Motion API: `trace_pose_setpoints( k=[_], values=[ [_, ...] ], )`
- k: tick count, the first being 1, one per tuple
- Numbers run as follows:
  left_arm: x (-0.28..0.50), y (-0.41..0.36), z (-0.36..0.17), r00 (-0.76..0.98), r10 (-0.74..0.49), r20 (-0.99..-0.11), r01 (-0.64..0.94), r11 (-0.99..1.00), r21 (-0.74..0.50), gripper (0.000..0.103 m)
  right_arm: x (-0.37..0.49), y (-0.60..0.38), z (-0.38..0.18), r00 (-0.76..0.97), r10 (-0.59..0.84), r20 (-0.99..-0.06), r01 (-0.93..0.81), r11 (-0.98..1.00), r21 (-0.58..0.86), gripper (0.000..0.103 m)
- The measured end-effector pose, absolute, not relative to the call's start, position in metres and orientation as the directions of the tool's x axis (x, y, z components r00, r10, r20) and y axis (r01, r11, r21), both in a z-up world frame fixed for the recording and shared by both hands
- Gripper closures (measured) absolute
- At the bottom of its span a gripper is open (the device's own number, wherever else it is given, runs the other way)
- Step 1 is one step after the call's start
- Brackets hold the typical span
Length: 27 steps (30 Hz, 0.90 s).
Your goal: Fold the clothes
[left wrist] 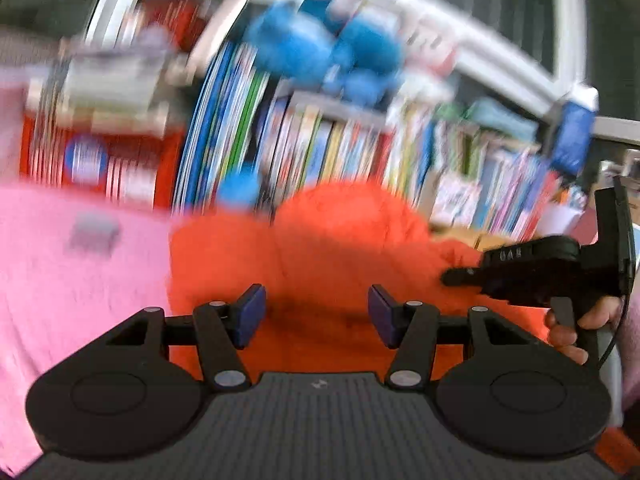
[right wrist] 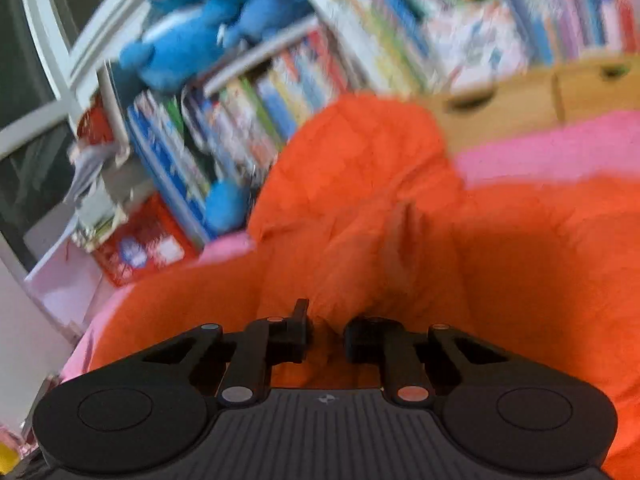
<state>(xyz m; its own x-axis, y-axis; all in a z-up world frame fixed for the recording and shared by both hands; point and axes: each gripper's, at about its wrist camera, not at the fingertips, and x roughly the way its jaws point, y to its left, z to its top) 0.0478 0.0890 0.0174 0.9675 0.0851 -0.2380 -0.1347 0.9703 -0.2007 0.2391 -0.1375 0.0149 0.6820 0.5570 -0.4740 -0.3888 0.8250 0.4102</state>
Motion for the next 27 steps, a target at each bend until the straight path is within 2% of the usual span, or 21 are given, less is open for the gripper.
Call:
trace_pose_setpoints(
  k=[3,5,9,12,13,14,16,17,18,19,21,24,26,27],
  values=[
    [0.055,0.078,0.037,0.974,0.155,-0.163,-0.167,0.984,-0.068,0.048,0.226,-0.159,0.039,0.778,0.467,-0.422,-0.365,0.881,0.302,0.085],
    [0.074,0.078,0.040,0.966,0.194,-0.169,-0.203,0.978,-0.040,0.048,0.221,-0.171,0.044,0.819,0.410,-0.402,-0.340,0.910,0.236,0.085],
    [0.112,0.081,0.025,0.934,0.242,-0.264,-0.263,0.964,-0.047,0.048,0.214,-0.189,0.037,0.855,0.310,-0.415,-0.291,0.950,0.111,0.085],
    [0.124,0.083,0.014,0.910,0.256,-0.327,-0.279,0.960,-0.024,0.048,0.218,-0.185,0.016,0.858,0.225,-0.462,-0.261,0.965,-0.014,0.083],
    [0.128,0.083,0.011,0.900,0.261,-0.348,-0.284,0.959,-0.016,0.048,0.219,-0.183,0.007,0.857,0.190,-0.479,-0.252,0.965,-0.068,0.080],
    [0.131,0.084,0.007,0.892,0.265,-0.367,-0.288,0.958,-0.009,0.048,0.218,-0.182,0.000,0.856,0.166,-0.489,-0.253,0.961,-0.116,0.073],
    [0.121,0.088,0.017,0.922,0.242,-0.304,-0.263,0.964,-0.032,0.048,0.210,-0.180,-0.002,0.873,0.107,-0.475,-0.243,0.941,-0.234,0.057],
    [0.120,0.087,0.024,0.934,0.234,-0.271,-0.248,0.969,-0.018,0.046,0.204,-0.180,0.001,0.886,0.083,-0.456,-0.235,0.929,-0.287,0.050],
    [0.120,0.087,0.031,0.944,0.225,-0.239,-0.233,0.972,-0.005,0.039,0.197,-0.181,0.010,0.900,0.081,-0.429,-0.235,0.918,-0.319,0.039],
    [0.125,0.086,0.034,0.949,0.224,-0.223,-0.229,0.973,0.002,0.036,0.190,-0.184,0.020,0.914,0.093,-0.394,-0.238,0.911,-0.338,0.035],
    [0.135,0.084,0.041,0.957,0.220,-0.190,-0.221,0.975,0.015,0.036,0.180,-0.183,0.038,0.941,0.120,-0.317,-0.236,0.904,-0.357,0.020],
    [0.160,0.088,0.030,0.953,0.176,-0.246,-0.199,0.977,-0.072,0.037,0.175,-0.164,0.060,0.956,0.182,-0.231,-0.255,0.905,-0.341,0.015],
    [0.172,0.088,0.015,0.941,0.132,-0.313,-0.180,0.975,-0.130,0.038,0.183,-0.140,0.054,0.931,0.257,-0.259,-0.332,0.890,-0.312,0.015],
    [0.173,0.086,0.010,0.938,0.131,-0.322,-0.177,0.977,-0.118,0.038,0.187,-0.128,0.051,0.916,0.294,-0.272,-0.370,0.880,-0.297,0.015]
  ],
)
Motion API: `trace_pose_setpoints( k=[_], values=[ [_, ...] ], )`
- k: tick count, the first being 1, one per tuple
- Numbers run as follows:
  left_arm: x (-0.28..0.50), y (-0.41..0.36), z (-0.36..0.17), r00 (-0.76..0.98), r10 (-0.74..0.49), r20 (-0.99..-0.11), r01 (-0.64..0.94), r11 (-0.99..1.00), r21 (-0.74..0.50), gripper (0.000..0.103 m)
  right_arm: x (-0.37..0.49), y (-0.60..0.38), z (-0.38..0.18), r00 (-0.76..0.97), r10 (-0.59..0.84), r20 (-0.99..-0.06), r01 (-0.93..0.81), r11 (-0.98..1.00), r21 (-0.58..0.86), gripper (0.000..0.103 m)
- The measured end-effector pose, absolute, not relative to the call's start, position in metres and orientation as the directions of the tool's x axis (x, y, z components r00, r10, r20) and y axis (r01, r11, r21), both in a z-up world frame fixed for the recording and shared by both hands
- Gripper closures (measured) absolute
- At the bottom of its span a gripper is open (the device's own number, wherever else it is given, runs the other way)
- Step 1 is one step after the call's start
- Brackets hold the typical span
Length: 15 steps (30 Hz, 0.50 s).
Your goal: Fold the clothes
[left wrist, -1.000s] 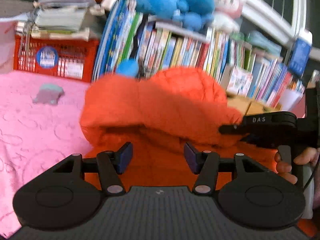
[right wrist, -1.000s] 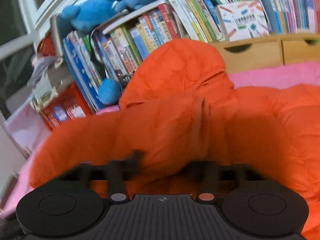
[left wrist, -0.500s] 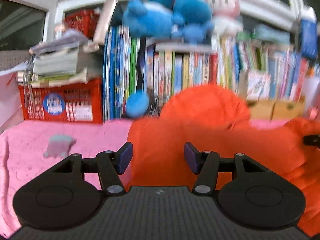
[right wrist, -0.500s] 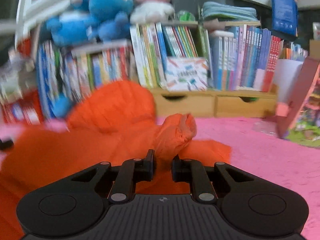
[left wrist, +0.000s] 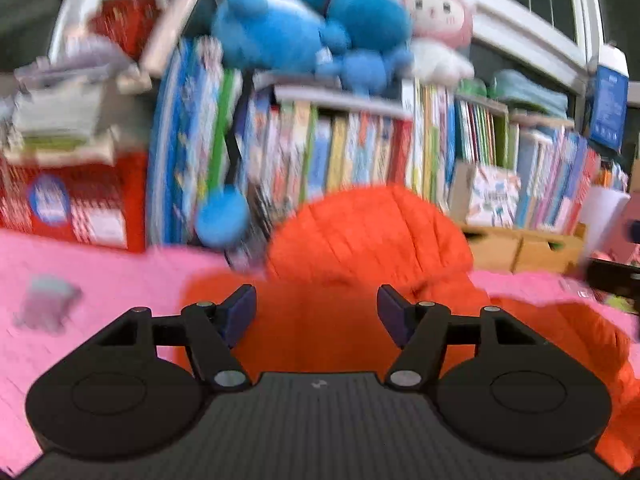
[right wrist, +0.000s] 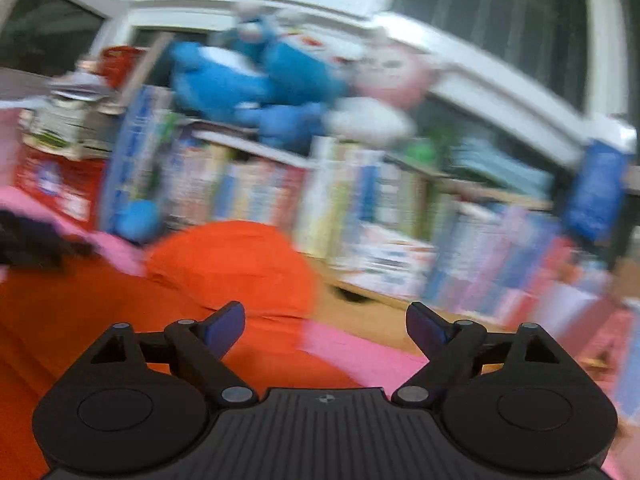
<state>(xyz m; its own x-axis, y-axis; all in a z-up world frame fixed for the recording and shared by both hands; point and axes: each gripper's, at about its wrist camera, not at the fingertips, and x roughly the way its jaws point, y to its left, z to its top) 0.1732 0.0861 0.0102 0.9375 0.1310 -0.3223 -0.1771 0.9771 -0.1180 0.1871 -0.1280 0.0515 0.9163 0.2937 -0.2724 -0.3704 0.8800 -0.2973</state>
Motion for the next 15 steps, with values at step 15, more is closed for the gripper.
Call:
trace_pose_setpoints(
  k=[15],
  values=[
    [0.190,0.092,-0.011,0.893,0.087,-0.441,-0.169,0.974,-0.149,0.036,0.260,-0.104,-0.028,0.805,0.316,-0.502,-0.448,0.879,-0.165,0.000]
  ],
)
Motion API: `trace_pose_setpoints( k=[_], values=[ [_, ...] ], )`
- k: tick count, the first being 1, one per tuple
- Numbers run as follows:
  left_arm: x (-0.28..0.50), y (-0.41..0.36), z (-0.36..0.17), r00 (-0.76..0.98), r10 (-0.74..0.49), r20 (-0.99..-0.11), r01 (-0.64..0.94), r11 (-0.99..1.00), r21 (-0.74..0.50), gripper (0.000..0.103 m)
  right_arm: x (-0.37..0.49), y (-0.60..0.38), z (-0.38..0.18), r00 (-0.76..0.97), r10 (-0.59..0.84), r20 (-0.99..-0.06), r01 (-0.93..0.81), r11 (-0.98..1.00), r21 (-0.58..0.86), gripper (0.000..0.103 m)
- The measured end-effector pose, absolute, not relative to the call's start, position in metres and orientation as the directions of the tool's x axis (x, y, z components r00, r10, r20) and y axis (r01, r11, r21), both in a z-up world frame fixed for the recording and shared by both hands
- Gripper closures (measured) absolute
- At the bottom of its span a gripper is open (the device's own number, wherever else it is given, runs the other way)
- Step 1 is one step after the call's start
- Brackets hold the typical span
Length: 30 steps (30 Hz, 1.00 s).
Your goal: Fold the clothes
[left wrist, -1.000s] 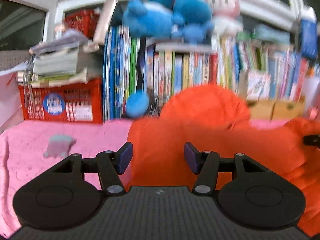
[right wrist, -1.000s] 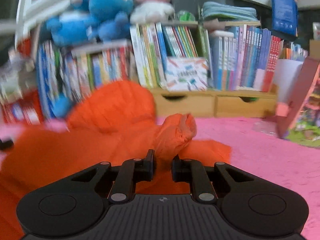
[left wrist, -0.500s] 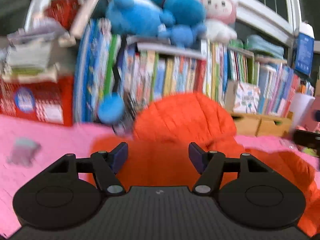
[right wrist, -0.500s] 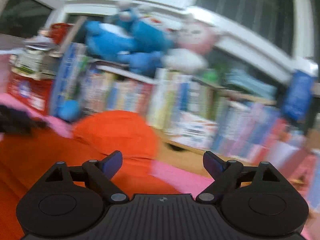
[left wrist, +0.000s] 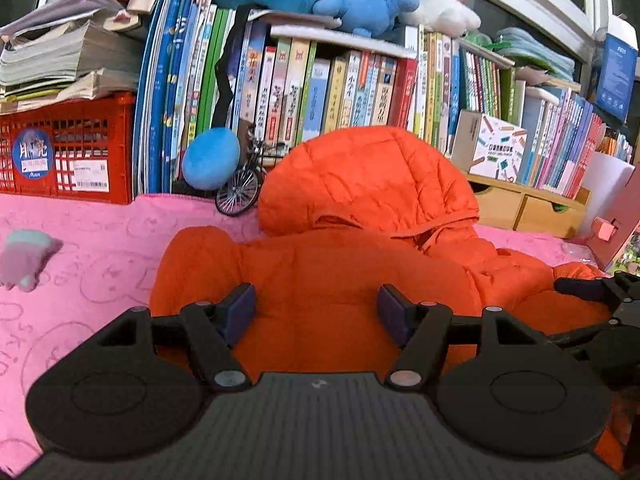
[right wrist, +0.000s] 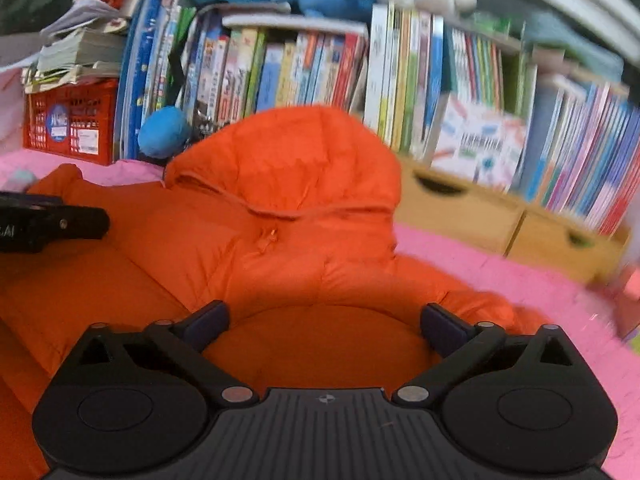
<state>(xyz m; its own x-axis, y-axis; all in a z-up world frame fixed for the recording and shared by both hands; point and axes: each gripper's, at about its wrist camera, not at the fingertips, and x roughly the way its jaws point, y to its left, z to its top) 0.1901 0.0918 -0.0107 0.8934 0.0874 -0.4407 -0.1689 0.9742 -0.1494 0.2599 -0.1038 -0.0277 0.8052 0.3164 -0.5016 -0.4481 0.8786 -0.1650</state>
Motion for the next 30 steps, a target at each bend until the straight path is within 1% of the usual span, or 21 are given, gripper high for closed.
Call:
trace_pose_setpoints(
  k=[4,8,13,17,18,19,20,21,22,23,25,26,30],
  values=[
    [0.194,0.094,-0.014,0.882,0.082,-0.463,-0.176,0.971,-0.163,0.034,0.269,-0.110,-0.030,0.765,0.350,-0.541,-0.471,0.876,-0.100,0.000],
    [0.200,0.091,-0.017,0.864,0.101,-0.493,-0.193,0.971,-0.140,0.033,0.285,-0.122,-0.029,0.704,0.406,-0.583,-0.479,0.877,0.032,0.000],
    [0.202,0.085,-0.017,0.853,0.134,-0.505,-0.209,0.973,-0.095,0.032,0.281,-0.119,-0.025,0.713,0.384,-0.587,-0.476,0.880,-0.003,0.000],
    [0.199,0.089,-0.018,0.854,0.149,-0.498,-0.235,0.965,-0.115,0.028,0.252,-0.138,-0.009,0.804,0.310,-0.507,-0.379,0.925,-0.037,0.000],
    [0.199,0.089,-0.017,0.853,0.158,-0.498,-0.244,0.963,-0.111,0.026,0.243,-0.143,-0.006,0.821,0.291,-0.491,-0.364,0.930,-0.057,0.000],
    [0.198,0.088,-0.017,0.854,0.163,-0.495,-0.244,0.964,-0.103,0.025,0.236,-0.146,-0.005,0.836,0.255,-0.486,-0.351,0.929,-0.118,0.001],
    [0.196,0.086,-0.016,0.855,0.168,-0.491,-0.244,0.965,-0.094,0.024,0.229,-0.148,-0.005,0.851,0.219,-0.477,-0.338,0.924,-0.178,0.004],
    [0.192,0.084,-0.014,0.860,0.169,-0.482,-0.236,0.968,-0.082,0.024,0.222,-0.150,-0.004,0.865,0.184,-0.467,-0.322,0.916,-0.237,0.017],
    [0.187,0.082,-0.011,0.864,0.174,-0.472,-0.232,0.971,-0.066,0.024,0.216,-0.153,-0.003,0.877,0.152,-0.456,-0.308,0.907,-0.289,0.027],
    [0.179,0.080,-0.007,0.872,0.183,-0.455,-0.232,0.971,-0.053,0.024,0.213,-0.156,-0.003,0.884,0.132,-0.449,-0.297,0.900,-0.319,0.042],
    [0.164,0.077,0.004,0.888,0.190,-0.419,-0.235,0.970,-0.059,0.023,0.206,-0.163,-0.001,0.893,0.103,-0.439,-0.281,0.889,-0.362,0.043],
    [0.161,0.076,0.010,0.891,0.179,-0.416,-0.233,0.969,-0.081,0.022,0.208,-0.168,-0.001,0.884,0.121,-0.452,-0.291,0.899,-0.327,0.043],
    [0.174,0.054,0.028,0.901,0.111,-0.419,-0.189,0.971,-0.148,0.021,0.229,-0.168,-0.025,0.819,0.118,-0.562,-0.318,0.908,-0.272,0.042]
  ],
)
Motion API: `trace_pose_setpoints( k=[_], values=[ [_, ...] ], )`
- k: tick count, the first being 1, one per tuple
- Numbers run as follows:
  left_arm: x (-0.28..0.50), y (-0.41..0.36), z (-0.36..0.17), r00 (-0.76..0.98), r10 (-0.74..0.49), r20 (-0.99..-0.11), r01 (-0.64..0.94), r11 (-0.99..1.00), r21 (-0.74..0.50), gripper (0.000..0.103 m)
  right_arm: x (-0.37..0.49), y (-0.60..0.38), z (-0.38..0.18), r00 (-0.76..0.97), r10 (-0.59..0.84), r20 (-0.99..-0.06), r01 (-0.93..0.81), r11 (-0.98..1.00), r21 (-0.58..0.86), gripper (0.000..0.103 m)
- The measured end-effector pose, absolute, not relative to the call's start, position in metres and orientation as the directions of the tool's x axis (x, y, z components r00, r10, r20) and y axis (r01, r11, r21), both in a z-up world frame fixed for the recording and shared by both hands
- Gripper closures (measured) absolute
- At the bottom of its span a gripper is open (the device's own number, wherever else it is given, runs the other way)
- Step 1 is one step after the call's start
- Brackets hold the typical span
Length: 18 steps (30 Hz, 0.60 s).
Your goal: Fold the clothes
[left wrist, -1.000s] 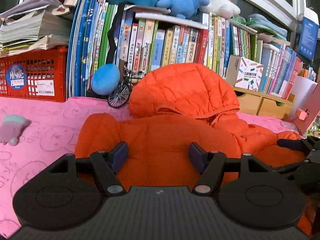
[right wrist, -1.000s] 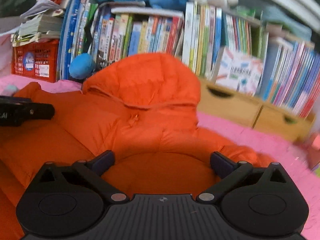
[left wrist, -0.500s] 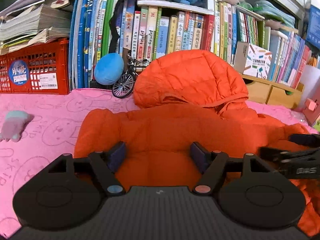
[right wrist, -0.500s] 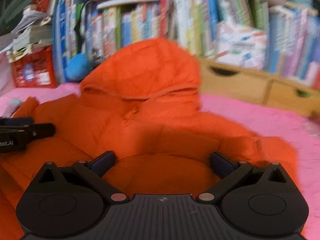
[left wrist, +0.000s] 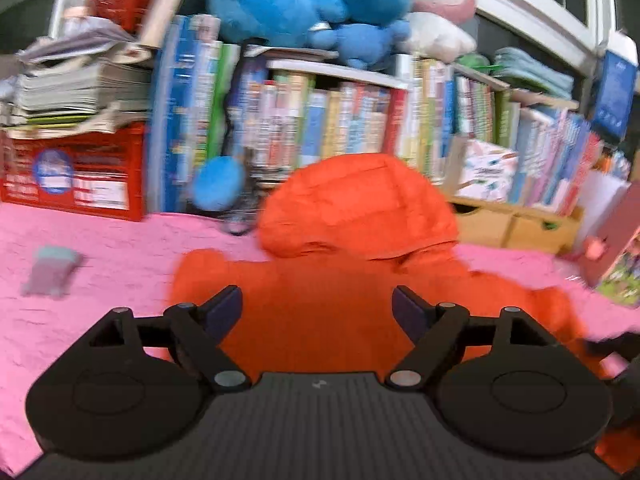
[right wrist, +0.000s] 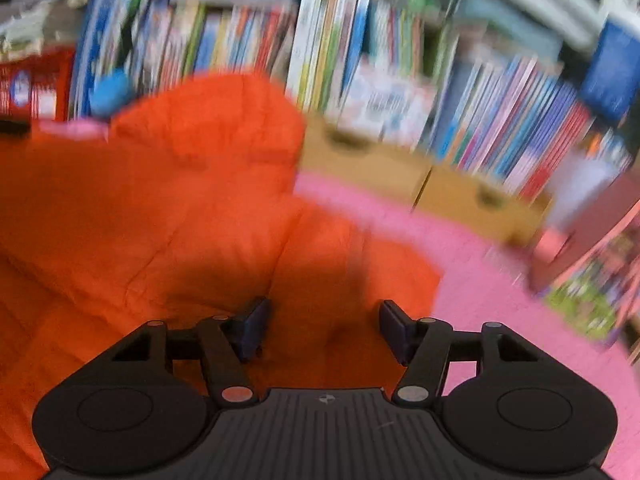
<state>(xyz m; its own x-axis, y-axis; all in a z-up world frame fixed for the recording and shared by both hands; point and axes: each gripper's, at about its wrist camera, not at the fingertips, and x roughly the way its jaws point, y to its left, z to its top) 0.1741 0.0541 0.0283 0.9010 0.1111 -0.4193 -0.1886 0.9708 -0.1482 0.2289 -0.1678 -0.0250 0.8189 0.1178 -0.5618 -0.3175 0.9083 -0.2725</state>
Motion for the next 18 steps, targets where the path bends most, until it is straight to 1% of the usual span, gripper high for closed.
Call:
trace_pose_setpoints(
  k=[2,4,6,8,9,10,13,15,18],
  values=[
    [0.187,0.036,0.031,0.911,0.077,-0.406,-0.150,0.977,-0.153,0.020,0.230,-0.167,-0.021,0.814,0.119,-0.568,-0.322,0.907,-0.271,0.041],
    [0.202,0.018,0.023,0.911,0.058,-0.408,-0.125,0.982,-0.140,0.020,0.227,-0.178,-0.002,0.803,0.179,-0.569,-0.356,0.909,-0.216,0.039],
    [0.218,0.008,0.006,0.897,0.018,-0.442,-0.103,0.980,-0.169,0.020,0.227,-0.190,0.015,0.800,0.234,-0.552,-0.385,0.906,-0.174,0.027],
    [0.233,0.004,-0.015,0.869,-0.017,-0.495,-0.078,0.982,-0.171,0.013,0.234,-0.197,0.037,0.819,0.268,-0.508,-0.399,0.902,-0.166,0.021],
    [0.237,0.000,-0.024,0.862,-0.016,-0.507,-0.064,0.988,-0.140,0.005,0.242,-0.196,0.047,0.828,0.275,-0.489,-0.403,0.898,-0.177,0.020],
    [0.243,-0.003,-0.028,0.844,-0.017,-0.536,-0.057,0.991,-0.123,0.002,0.251,-0.195,0.056,0.836,0.281,-0.471,-0.408,0.893,-0.191,0.020],
    [0.243,-0.005,-0.029,0.839,-0.025,-0.543,-0.048,0.992,-0.119,0.001,0.286,-0.166,0.070,0.852,0.283,-0.441,-0.435,0.850,-0.297,0.019],
    [0.243,-0.001,-0.031,0.837,-0.046,-0.546,-0.040,0.989,-0.146,0.000,0.311,-0.137,0.072,0.860,0.287,-0.422,-0.454,0.808,-0.376,0.018],
    [0.243,0.003,-0.032,0.836,-0.064,-0.544,-0.037,0.984,-0.173,0.000,0.350,-0.096,0.068,0.852,0.325,-0.410,-0.492,0.763,-0.419,0.013]
  ],
)
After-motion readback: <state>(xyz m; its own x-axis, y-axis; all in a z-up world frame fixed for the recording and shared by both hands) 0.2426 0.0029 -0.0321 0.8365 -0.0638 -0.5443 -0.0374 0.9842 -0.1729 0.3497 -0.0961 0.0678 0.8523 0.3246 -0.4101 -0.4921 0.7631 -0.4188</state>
